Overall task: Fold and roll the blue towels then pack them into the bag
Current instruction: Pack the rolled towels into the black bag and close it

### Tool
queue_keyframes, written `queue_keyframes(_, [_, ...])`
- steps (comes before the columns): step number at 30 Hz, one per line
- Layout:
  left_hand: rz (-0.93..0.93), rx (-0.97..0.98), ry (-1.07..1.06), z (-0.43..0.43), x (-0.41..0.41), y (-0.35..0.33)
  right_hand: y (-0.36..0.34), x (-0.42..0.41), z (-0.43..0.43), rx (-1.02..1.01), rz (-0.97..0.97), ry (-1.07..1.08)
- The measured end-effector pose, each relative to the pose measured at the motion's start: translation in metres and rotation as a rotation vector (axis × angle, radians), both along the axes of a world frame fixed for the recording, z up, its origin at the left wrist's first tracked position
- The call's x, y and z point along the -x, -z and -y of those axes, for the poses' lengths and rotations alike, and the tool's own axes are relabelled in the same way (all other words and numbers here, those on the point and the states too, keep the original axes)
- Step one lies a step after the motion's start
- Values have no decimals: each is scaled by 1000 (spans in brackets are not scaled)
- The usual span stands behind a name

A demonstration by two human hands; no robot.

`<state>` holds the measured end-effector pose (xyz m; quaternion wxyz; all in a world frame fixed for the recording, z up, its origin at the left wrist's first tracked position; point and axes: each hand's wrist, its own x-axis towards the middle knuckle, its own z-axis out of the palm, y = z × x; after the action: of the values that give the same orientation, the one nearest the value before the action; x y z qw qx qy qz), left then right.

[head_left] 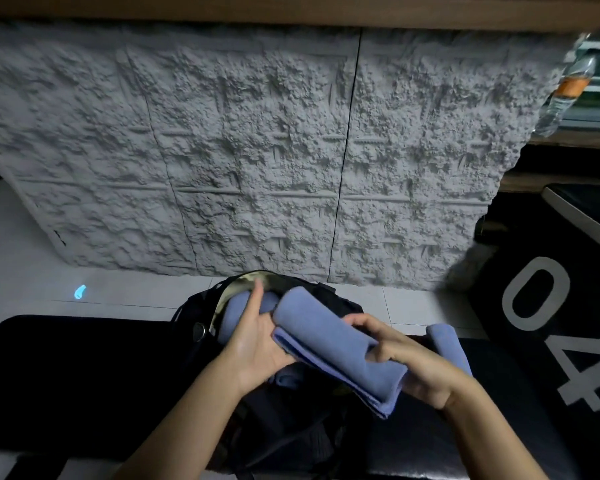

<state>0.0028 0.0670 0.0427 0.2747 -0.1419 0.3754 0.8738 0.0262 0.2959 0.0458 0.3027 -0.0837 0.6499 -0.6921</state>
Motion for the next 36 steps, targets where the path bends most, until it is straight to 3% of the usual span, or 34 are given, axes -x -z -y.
queue_keyframes(2, [-46, 191, 85, 13, -5, -4, -2, 3, 2, -125, -24, -34])
queue_keyframes(5, [-53, 342, 161, 29, -10, 2, -5, 7, 3, -90, -7, -72])
queue_keyframes(6, [-42, 296, 136, 34, -11, 4, -5, 8, 5, 11, 27, -21])
queue_keyframes(9, [6, -4, -61, 35, -13, 3, 8, 10, 21, 578, 218, 314])
queue_keyframes(10, [8, -89, -131, 31, -13, 5, 12, 9, 31, 667, 241, 372])
queue_keyframes(12, [-54, -184, -243, 16, -14, 13, 17, 3, 61, 506, 220, 364])
queue_keyframes(14, [-108, -144, -357, -5, -20, 23, 22, -6, 96, 278, 154, 336])
queue_keyframes(17, [-274, 272, -382, -25, -31, 42, 30, -9, 127, 212, 184, 531])
queue_keyframes(20, [-617, 746, -189, -4, -32, 51, 35, 1, 120, 294, 364, 664])
queue_keyframes(23, [-1017, 1668, 356, 48, -24, 61, 35, 10, 93, 261, 320, 739])
queue_keyframes(25, [-1081, 1986, 750, 74, -24, 59, 36, 13, 75, 77, 171, 717])
queue_keyframes(28, [-1211, 1979, 872, 88, -31, 53, 42, 16, 66, -138, -18, 600])
queue_keyframes(30, [-1437, 1954, 785, 95, -37, 55, 51, 19, 70, -273, -187, 483])
queue_keyframes(33, [-1586, 1877, 643, 104, -43, 57, 65, 25, 82, -477, -495, 256])
queue_keyframes(36, [-1607, 1787, 555, 116, -50, 54, 71, 26, 91, -496, -546, 55])
